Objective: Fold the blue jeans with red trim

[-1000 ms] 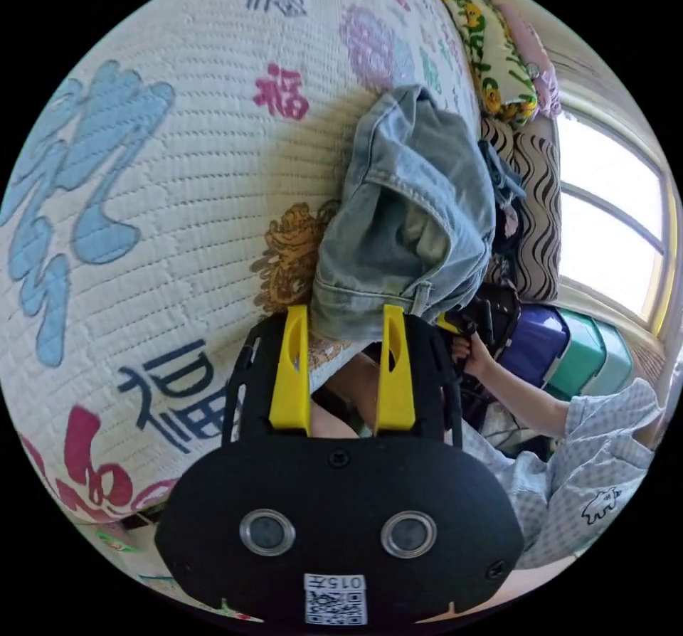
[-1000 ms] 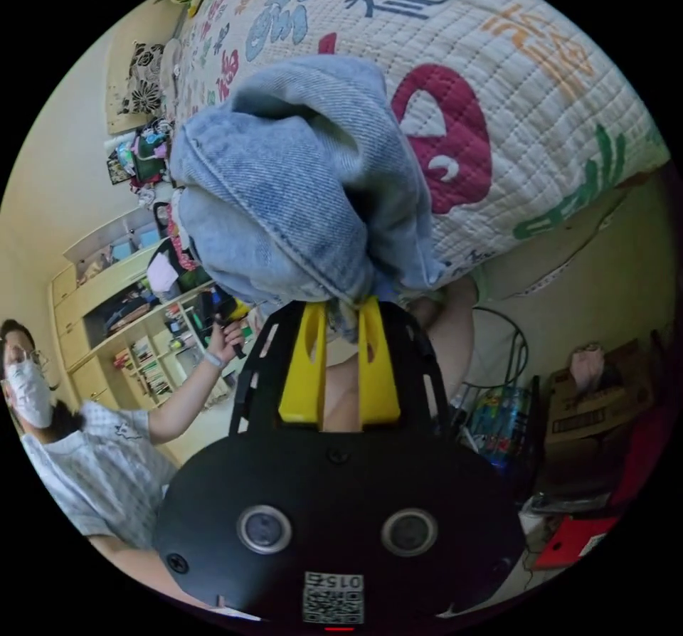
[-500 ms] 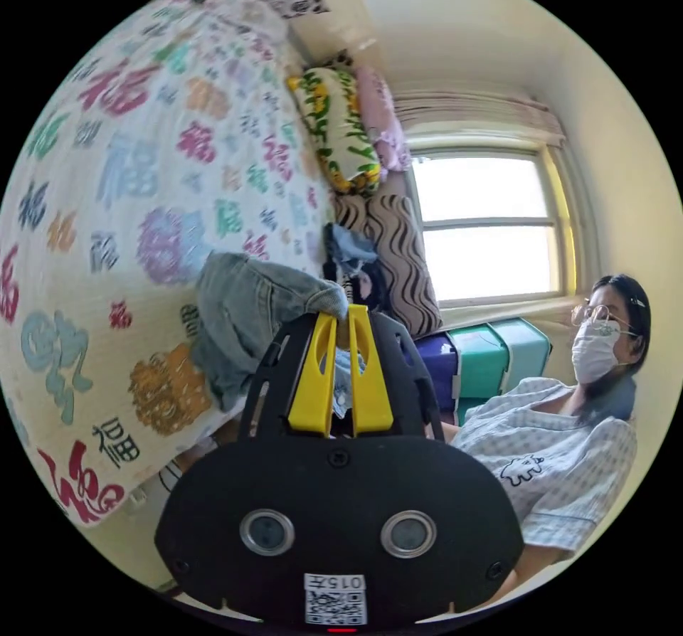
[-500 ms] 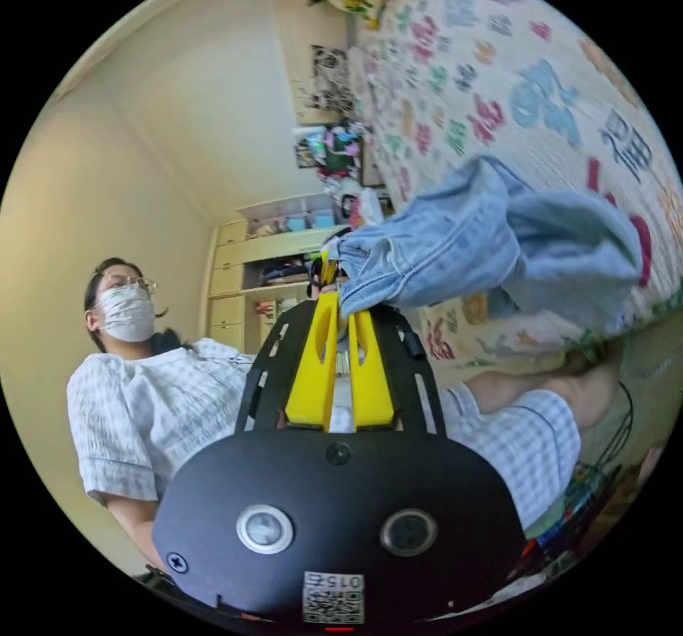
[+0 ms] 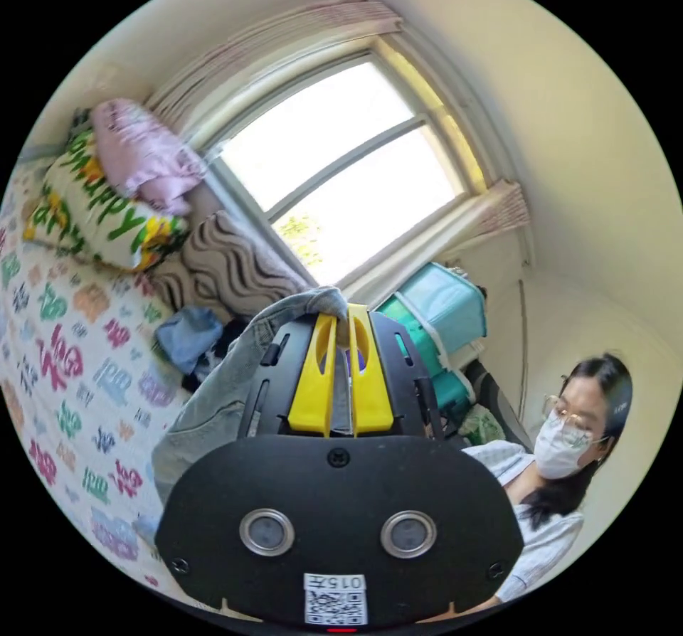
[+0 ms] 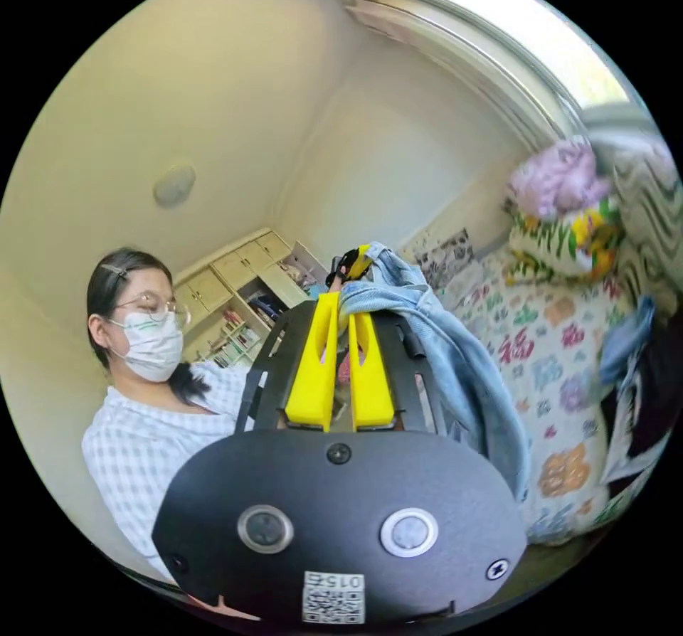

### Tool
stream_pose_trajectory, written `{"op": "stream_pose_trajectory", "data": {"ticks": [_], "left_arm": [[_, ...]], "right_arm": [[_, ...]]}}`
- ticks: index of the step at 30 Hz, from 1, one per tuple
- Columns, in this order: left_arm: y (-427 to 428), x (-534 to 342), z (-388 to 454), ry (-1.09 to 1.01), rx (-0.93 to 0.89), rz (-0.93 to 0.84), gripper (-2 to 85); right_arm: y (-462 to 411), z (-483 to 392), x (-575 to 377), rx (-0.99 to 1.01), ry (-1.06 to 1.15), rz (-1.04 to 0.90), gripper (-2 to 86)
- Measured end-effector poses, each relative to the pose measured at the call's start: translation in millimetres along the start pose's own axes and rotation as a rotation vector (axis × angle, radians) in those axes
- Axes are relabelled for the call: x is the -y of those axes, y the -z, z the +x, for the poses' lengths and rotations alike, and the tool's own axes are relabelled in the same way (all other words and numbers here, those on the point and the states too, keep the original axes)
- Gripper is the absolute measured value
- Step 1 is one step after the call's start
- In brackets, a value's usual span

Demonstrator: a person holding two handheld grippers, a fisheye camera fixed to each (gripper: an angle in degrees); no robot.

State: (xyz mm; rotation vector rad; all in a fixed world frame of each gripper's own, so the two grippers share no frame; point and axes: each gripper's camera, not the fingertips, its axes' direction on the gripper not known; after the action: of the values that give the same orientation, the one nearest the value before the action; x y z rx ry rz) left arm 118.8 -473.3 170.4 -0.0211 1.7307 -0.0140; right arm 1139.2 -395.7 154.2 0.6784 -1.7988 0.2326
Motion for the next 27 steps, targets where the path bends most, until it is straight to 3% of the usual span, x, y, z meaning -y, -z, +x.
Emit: {"op": "stream_pose_trajectory", "data": {"ticks": [5, 13, 18, 23, 27], "left_arm": [[1.4, 48.0, 88.6, -0.144, -0.076, 0.038, 0.6], [78.9, 34.5, 146.5, -0.207, -0.072, 0.078, 0.8], [152.7, -9.4, 112.7, -0.115, -0.071, 0.099, 1.0], [243.4, -80.6, 45.1, 0.048, -0.029, 0.107, 1.1], [330.8, -171.5, -34.4, 0.293, 0.154, 0.039, 1.2]], "right_arm": [[3.6, -124.8, 42.4, -0.12, 0.274, -0.021, 0.0], [-88.3, -190.4, 12.6, -0.083, 0.389, -0.155, 0.0], [-188.0, -176.0, -43.6, -0.011, 0.335, -0.262, 0.1], [-351.4, -118.0, -153.4, -0.013, 0.261, -0.535, 0.3], [-480.9, -25.9, -246.6, 0.113, 0.104, -0.758, 0.9]]}}
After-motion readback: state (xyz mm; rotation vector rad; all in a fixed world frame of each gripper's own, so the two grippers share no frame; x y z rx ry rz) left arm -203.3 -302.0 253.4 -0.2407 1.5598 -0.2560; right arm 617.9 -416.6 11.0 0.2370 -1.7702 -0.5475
